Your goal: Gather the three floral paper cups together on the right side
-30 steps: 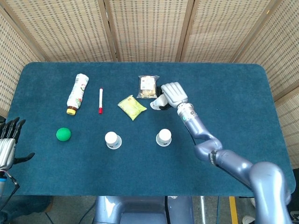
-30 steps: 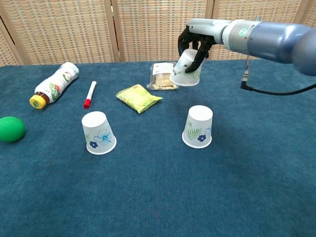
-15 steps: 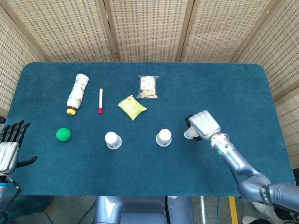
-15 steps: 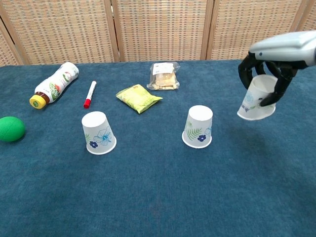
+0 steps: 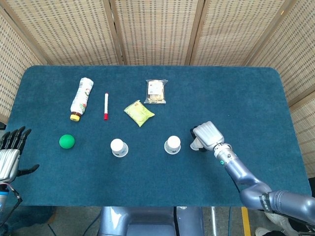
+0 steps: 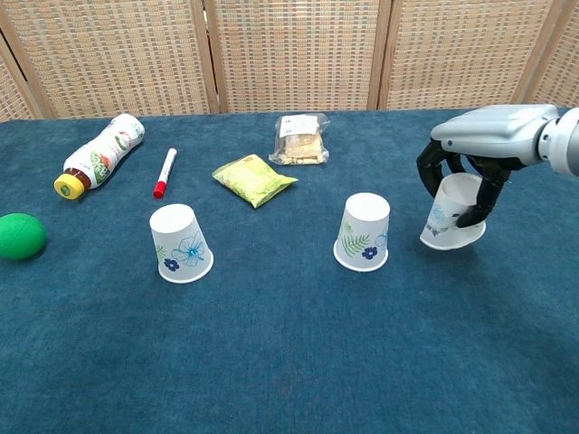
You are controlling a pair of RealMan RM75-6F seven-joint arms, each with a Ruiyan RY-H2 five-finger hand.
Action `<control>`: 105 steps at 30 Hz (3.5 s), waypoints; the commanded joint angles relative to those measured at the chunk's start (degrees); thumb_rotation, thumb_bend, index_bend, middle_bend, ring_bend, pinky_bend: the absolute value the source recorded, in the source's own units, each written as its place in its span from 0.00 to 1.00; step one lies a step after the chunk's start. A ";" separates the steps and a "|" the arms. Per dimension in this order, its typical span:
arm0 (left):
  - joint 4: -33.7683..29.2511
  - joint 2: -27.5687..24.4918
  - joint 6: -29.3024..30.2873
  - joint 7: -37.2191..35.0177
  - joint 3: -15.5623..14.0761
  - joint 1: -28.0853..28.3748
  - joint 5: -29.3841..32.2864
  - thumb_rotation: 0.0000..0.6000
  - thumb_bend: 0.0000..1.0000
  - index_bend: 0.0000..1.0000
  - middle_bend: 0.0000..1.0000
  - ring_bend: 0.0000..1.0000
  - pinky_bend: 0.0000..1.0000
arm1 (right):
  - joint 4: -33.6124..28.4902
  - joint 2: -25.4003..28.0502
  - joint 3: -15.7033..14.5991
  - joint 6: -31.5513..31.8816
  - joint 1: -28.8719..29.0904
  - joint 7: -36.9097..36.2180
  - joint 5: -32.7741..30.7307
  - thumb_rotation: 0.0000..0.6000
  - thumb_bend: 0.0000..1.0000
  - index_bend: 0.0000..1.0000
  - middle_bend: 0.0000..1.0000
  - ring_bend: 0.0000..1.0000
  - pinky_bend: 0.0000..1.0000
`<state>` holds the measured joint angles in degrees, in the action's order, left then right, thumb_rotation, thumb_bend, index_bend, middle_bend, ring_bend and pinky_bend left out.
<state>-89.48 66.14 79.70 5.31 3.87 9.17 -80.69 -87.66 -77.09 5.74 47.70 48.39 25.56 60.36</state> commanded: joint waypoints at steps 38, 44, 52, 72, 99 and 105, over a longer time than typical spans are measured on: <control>1.37 0.68 0.68 -0.94 -0.12 0.61 -2.29 1.00 0.00 0.00 0.00 0.00 0.00 | -4.47 14.20 -6.68 26.19 -14.59 -11.54 14.93 1.00 0.00 0.00 0.00 0.00 0.00; 4.55 3.01 -2.18 -1.44 0.57 4.76 -5.69 1.00 0.00 0.00 0.00 0.00 0.00 | 8.41 8.28 -10.23 35.32 -23.97 -25.79 21.76 1.00 0.00 0.00 0.00 0.00 0.00; 7.85 9.22 -20.05 1.45 2.38 19.81 -8.91 1.00 0.00 0.00 0.00 0.00 0.00 | 4.80 7.24 -12.33 38.88 -31.07 -21.94 23.44 1.00 0.00 0.00 0.00 0.00 0.00; 17.30 21.40 -32.07 0.90 3.37 33.26 -5.59 1.00 0.00 0.38 0.21 0.26 0.31 | 2.77 8.02 -8.26 35.44 -33.28 -19.26 23.93 1.00 0.00 0.00 0.00 0.00 0.00; 4.43 20.58 -39.98 12.21 19.30 52.83 11.92 1.00 0.02 0.60 0.41 0.44 0.46 | 1.89 9.16 -4.56 33.17 -34.73 -20.71 24.17 1.00 0.00 0.00 0.00 0.00 0.00; 8.14 25.63 -44.19 20.12 19.18 61.92 22.20 1.00 0.02 0.60 0.41 0.44 0.46 | 2.82 9.14 -3.99 31.73 -34.82 -21.71 23.17 1.00 0.00 0.00 0.00 0.00 0.00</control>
<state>-83.44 88.54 38.21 21.48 22.35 66.35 -63.61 -84.94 -67.95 1.67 79.54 13.59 3.97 83.63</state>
